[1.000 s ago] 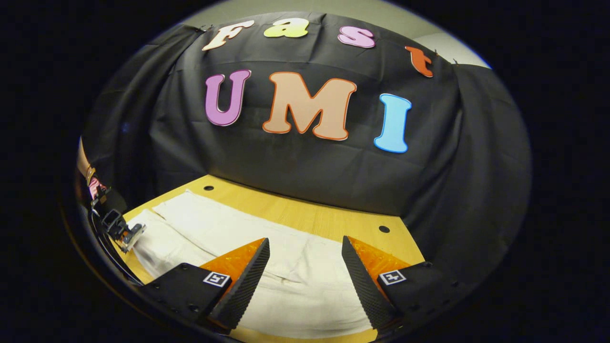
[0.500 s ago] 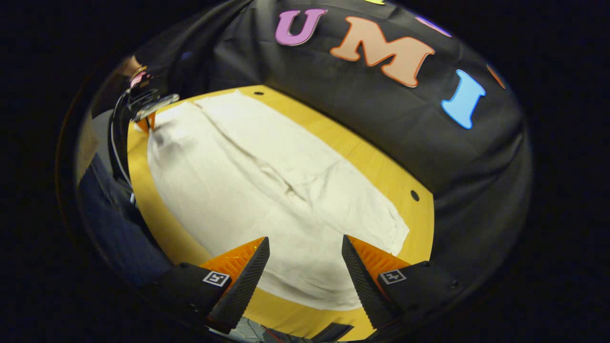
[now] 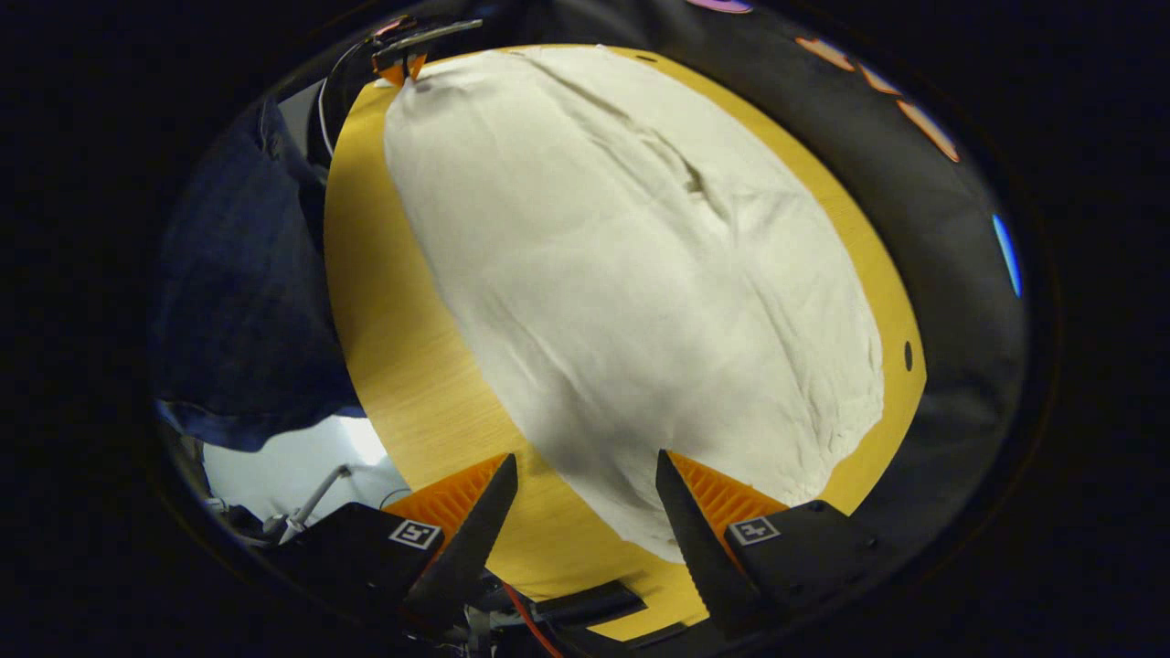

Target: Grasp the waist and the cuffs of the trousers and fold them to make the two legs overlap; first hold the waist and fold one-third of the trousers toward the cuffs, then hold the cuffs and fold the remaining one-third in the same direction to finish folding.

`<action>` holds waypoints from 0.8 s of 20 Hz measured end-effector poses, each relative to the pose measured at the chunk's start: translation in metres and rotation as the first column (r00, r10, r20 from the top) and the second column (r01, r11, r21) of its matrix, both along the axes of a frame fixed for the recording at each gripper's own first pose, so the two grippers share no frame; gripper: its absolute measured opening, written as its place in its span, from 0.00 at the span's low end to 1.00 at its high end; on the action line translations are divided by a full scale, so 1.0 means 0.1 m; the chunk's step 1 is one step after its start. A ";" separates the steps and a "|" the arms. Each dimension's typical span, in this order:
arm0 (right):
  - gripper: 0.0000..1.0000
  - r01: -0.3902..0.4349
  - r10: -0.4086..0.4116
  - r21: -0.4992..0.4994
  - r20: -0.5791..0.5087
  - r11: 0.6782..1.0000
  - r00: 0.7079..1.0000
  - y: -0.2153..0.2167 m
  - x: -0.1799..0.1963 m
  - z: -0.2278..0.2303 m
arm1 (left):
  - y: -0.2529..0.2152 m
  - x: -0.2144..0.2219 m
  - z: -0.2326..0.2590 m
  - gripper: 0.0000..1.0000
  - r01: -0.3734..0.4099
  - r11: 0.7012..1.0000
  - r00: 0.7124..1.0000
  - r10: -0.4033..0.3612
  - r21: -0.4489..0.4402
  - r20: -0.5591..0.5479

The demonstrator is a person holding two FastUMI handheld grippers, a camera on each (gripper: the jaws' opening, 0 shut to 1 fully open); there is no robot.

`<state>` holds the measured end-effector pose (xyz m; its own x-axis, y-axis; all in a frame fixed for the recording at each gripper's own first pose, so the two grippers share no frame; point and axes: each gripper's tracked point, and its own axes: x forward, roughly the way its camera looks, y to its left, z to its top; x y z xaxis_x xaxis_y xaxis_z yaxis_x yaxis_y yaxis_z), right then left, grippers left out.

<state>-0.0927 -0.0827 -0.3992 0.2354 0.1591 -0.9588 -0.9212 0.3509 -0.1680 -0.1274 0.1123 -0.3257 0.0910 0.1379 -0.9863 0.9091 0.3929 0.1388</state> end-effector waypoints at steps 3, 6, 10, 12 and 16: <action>0.94 -0.034 0.031 -0.031 -0.082 0.999 0.996 -0.02 -0.07 -0.06 | -0.02 -0.01 -0.01 0.00 0.003 1.000 1.000 -0.003 0.002 -0.004; 0.85 -0.048 0.040 -0.051 -0.146 0.998 0.988 0.00 -0.06 -0.09 | 0.00 0.02 -0.01 0.00 0.000 1.000 1.000 0.000 0.002 -0.014; 0.89 -0.034 0.020 -0.090 -0.150 0.995 0.988 -0.01 -0.01 -0.09 | 0.00 0.03 -0.01 0.00 -0.002 1.000 1.000 0.002 -0.005 -0.024; 0.78 0.008 -0.022 -0.098 -0.145 0.995 0.989 -0.02 0.05 -0.09 | 0.01 0.03 0.00 0.00 0.000 1.000 1.000 0.000 -0.005 -0.032; 0.43 0.060 -0.073 -0.133 -0.095 0.989 0.993 -0.05 0.19 -0.10 | 0.01 0.03 -0.01 0.00 0.001 1.000 0.999 -0.001 -0.002 -0.049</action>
<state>-0.0739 -0.0875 -0.4093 0.1440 0.0194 -0.9894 -0.9108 0.3934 -0.1249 -0.1247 0.1134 -0.3267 0.0425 0.1361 -0.9898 0.9151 0.3923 0.0932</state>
